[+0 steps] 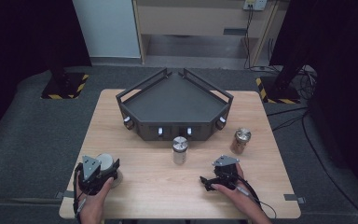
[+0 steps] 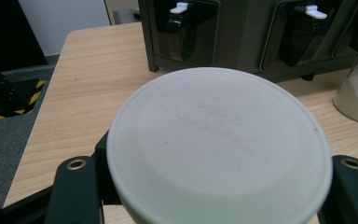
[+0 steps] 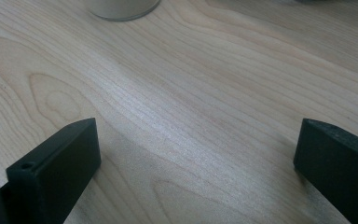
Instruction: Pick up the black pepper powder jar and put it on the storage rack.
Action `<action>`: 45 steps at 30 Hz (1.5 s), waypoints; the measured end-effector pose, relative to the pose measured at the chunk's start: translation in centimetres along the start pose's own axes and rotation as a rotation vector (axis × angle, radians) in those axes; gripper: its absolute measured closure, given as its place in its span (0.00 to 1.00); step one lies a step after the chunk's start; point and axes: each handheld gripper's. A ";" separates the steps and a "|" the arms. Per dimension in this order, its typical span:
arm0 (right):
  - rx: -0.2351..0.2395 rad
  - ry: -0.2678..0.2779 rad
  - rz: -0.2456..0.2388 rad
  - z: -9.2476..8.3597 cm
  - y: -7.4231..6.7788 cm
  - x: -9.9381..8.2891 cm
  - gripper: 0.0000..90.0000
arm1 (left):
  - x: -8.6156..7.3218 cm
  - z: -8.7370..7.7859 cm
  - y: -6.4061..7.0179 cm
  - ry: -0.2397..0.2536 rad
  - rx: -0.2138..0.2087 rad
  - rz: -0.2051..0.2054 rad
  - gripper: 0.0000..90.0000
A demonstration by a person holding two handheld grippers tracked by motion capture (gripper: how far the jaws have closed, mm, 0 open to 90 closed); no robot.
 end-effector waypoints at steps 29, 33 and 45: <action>0.000 0.000 0.000 0.0 0.0 0.0 0.01 | 3.7 0.5 -1.6 0.028 -0.195 0.192 0.36; 0.000 0.000 0.000 0.0 0.0 0.0 0.01 | 4.1 0.6 -1.8 0.033 -0.207 0.200 0.36; 0.000 0.000 0.000 0.0 0.0 0.0 0.01 | 5.5 1.2 -2.1 0.046 -0.254 0.231 0.36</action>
Point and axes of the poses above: each handheld gripper's, and its own axes: z roughly forward along the jaws, x roughly out of its top, y roughly to its right, and after that the axes turned 12 degrees about z, right-handed
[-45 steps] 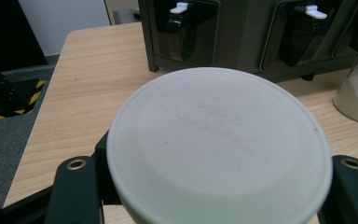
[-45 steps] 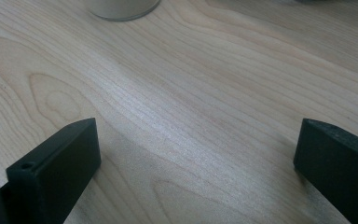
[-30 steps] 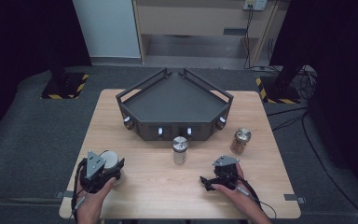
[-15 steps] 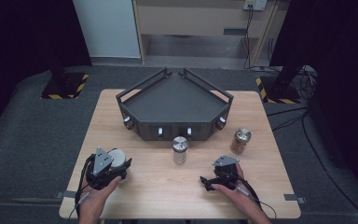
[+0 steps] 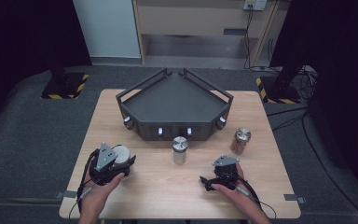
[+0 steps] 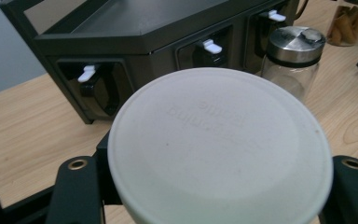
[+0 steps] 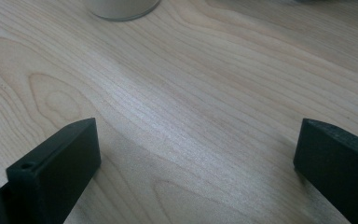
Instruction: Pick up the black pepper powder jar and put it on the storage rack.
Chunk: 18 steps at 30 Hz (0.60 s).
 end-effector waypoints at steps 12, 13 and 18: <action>0.000 0.000 0.000 0.0 0.0 0.0 0.01 | 1.2 0.4 -1.0 0.034 -0.035 0.012 0.36; 0.000 0.000 0.000 0.0 0.0 0.0 0.01 | 1.3 0.5 -1.2 0.037 -0.040 0.009 0.36; 0.000 0.000 0.000 0.0 0.0 0.0 0.01 | 1.7 0.7 -1.6 0.032 -0.054 0.015 0.36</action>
Point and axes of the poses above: each handheld gripper's, and its own axes: z roughly forward along the jaws, x roughly out of its top, y roughly to its right, and after that the axes turned 12 degrees about z, right-handed
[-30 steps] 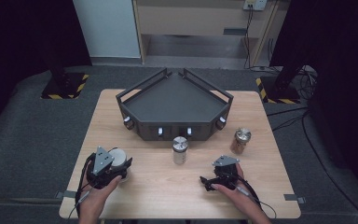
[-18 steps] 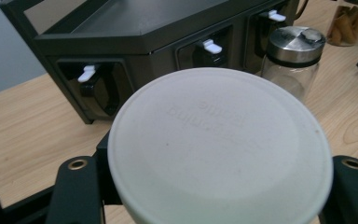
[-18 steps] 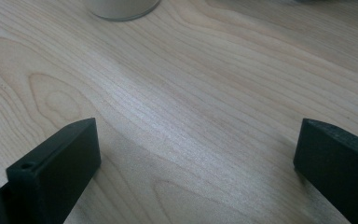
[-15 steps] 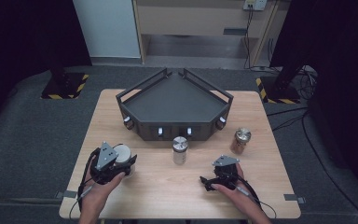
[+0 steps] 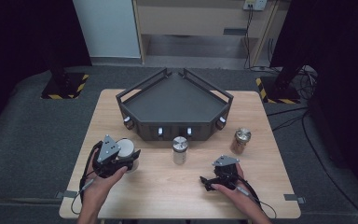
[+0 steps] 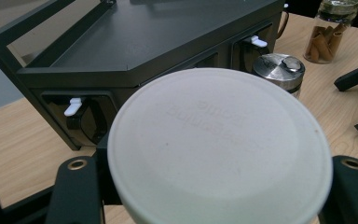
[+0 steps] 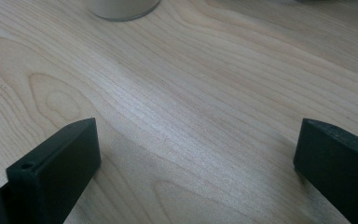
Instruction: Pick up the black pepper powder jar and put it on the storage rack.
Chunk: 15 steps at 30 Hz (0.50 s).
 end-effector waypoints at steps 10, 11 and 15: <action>0.000 0.000 0.000 0.0 0.0 0.0 0.01 | 1.3 0.2 -1.0 0.017 -0.032 0.020 0.36; 0.000 0.000 0.000 0.0 0.0 0.0 0.01 | 1.4 0.2 -1.1 0.018 -0.034 0.020 0.36; 0.000 0.000 0.000 0.0 0.0 0.0 0.01 | 1.9 0.3 -1.5 0.025 -0.044 0.027 0.36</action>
Point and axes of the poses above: each handheld gripper's, and its own axes: z roughly forward along the jaws, x roughly out of its top, y roughly to its right, and after that the axes turned 12 degrees about z, right-handed
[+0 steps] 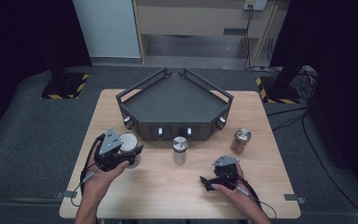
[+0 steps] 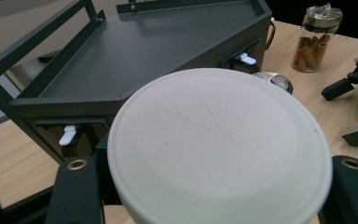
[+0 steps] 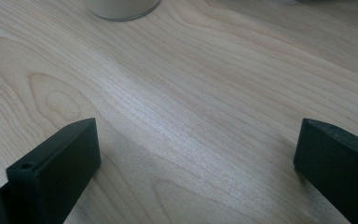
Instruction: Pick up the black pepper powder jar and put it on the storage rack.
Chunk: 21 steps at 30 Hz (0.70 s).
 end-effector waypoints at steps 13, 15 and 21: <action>0.000 0.000 -0.001 0.0 0.0 0.0 0.01 | 1.8 0.2 -1.7 0.013 -0.034 0.001 0.36; 0.000 0.000 0.000 0.0 0.0 0.0 0.01 | 2.1 0.2 -1.8 0.012 -0.031 -0.001 0.36; 0.000 0.000 0.000 0.0 0.0 0.0 0.01 | 2.8 0.2 -2.3 0.021 -0.044 0.005 0.36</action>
Point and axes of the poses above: each handheld gripper's, and its own axes: z roughly forward along the jaws, x roughly out of its top, y roughly to its right, and after that the axes turned 12 degrees about z, right-handed
